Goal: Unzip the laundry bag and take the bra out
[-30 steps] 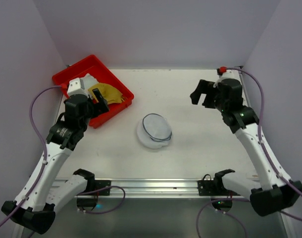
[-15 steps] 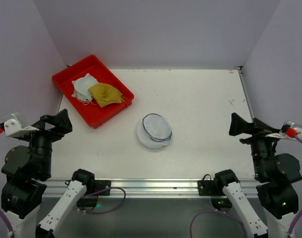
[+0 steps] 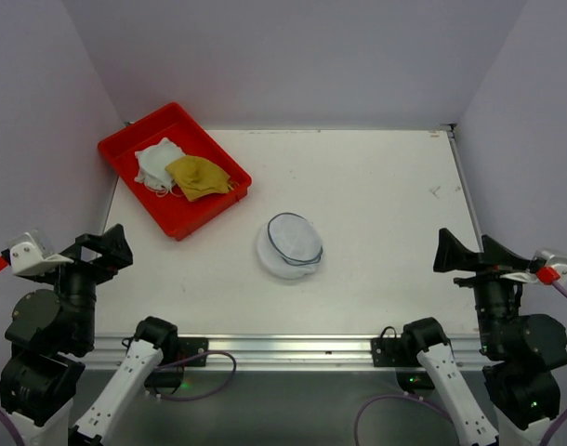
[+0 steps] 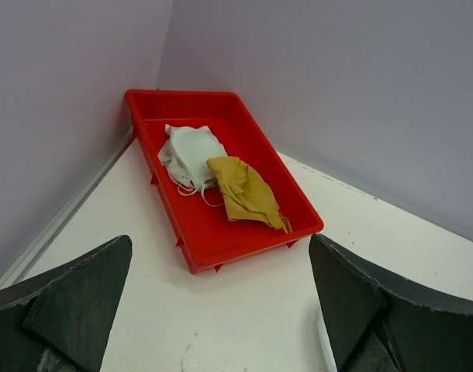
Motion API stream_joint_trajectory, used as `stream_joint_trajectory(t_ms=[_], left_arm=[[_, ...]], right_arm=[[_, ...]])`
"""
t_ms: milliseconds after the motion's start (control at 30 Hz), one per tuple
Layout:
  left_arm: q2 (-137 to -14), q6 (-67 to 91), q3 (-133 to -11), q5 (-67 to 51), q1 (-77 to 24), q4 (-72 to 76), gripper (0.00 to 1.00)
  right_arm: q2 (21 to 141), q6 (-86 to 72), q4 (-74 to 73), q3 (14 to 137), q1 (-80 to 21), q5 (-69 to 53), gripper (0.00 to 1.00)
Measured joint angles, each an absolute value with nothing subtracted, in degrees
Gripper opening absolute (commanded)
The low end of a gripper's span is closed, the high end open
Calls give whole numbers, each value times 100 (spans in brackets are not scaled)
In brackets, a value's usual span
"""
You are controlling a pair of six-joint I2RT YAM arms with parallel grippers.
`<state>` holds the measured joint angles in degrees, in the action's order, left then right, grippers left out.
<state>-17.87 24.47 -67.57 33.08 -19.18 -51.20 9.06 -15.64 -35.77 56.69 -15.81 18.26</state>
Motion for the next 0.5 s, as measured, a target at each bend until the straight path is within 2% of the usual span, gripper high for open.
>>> stream_joint_trajectory(t_ms=[500], left_arm=[[-1660, 2746, -6429, 3277, -1918, -5229, 100]], right_arm=[[897, -1500, -3529, 5581, -1581, 1649, 99]])
